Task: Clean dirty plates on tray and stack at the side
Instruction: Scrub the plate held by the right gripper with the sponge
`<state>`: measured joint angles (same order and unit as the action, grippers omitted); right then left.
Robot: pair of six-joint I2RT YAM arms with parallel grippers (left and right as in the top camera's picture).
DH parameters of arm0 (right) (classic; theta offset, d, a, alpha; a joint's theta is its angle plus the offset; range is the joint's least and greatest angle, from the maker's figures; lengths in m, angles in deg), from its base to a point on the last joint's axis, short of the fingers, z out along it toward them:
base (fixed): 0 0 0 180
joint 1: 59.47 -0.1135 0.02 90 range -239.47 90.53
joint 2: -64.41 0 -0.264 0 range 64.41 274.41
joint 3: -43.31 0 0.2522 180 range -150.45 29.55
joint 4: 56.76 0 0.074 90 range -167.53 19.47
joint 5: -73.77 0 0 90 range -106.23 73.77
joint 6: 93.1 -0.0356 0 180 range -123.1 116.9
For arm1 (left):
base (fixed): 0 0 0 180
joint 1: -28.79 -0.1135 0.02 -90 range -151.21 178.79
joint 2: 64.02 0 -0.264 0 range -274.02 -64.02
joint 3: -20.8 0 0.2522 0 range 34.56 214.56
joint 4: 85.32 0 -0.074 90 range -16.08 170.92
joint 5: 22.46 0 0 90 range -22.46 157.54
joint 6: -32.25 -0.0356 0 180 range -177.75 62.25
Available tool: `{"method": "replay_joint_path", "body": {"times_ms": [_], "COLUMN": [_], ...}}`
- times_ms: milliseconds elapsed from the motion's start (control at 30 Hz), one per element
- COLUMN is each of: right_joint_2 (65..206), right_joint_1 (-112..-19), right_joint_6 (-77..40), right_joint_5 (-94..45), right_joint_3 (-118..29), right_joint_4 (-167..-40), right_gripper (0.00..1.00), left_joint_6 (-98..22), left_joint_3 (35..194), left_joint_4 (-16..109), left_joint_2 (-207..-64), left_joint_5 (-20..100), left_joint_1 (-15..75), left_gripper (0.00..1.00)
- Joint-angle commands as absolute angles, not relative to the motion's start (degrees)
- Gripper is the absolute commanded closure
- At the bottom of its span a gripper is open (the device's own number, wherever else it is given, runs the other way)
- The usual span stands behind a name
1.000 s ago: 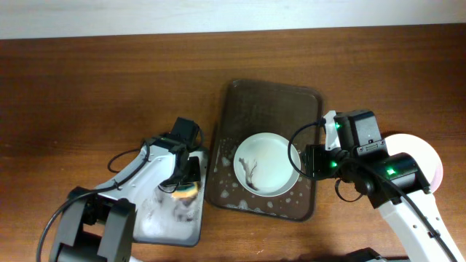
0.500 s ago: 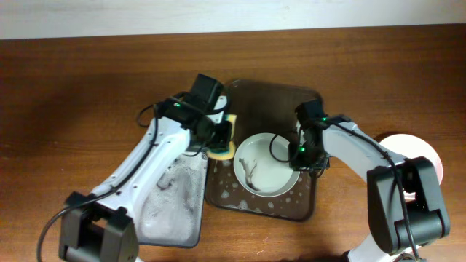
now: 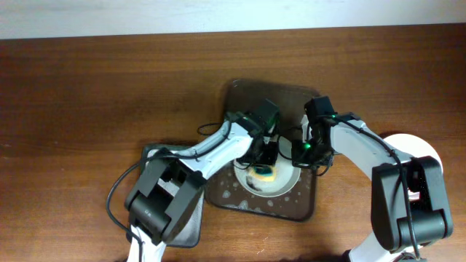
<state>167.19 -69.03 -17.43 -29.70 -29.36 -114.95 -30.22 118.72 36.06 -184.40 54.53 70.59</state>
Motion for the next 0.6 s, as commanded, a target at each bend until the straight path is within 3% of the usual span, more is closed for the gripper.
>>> {"method": "replay_joint_path", "body": {"times_ms": [0,100,200,400,567], "right_joint_2": [168.98,168.98,168.98,168.98,168.98], "right_joint_1": [-68.70,-68.70,-68.73,-68.73,-68.73], "right_joint_6": [-23.61,-26.39,-26.36,-26.30,-26.34], "right_joint_5": [-26.05,-25.59,-25.61,-25.64,-25.61], "right_joint_3": [-28.73,-28.73,-28.73,-28.73,-28.73], "right_joint_4": [-114.38,-114.40,-114.64,-114.64,-114.60], "right_gripper": [0.96,0.96,0.96,0.96,0.96], "left_joint_6": [-29.46,-29.46,-29.48,-32.98,-32.95], "left_joint_3": [115.12,119.01,123.36,125.30,125.06], "left_joint_4": [25.98,18.72,16.15,30.96,32.34], "left_joint_2": [-189.07,-189.03,-189.03,-189.69,-189.69], "left_joint_5": [83.25,92.10,91.29,45.55,40.10], "left_joint_1": [70.61,68.32,67.25,69.63,72.89], "left_gripper": [1.00,1.00,1.00,1.00,1.00]}}
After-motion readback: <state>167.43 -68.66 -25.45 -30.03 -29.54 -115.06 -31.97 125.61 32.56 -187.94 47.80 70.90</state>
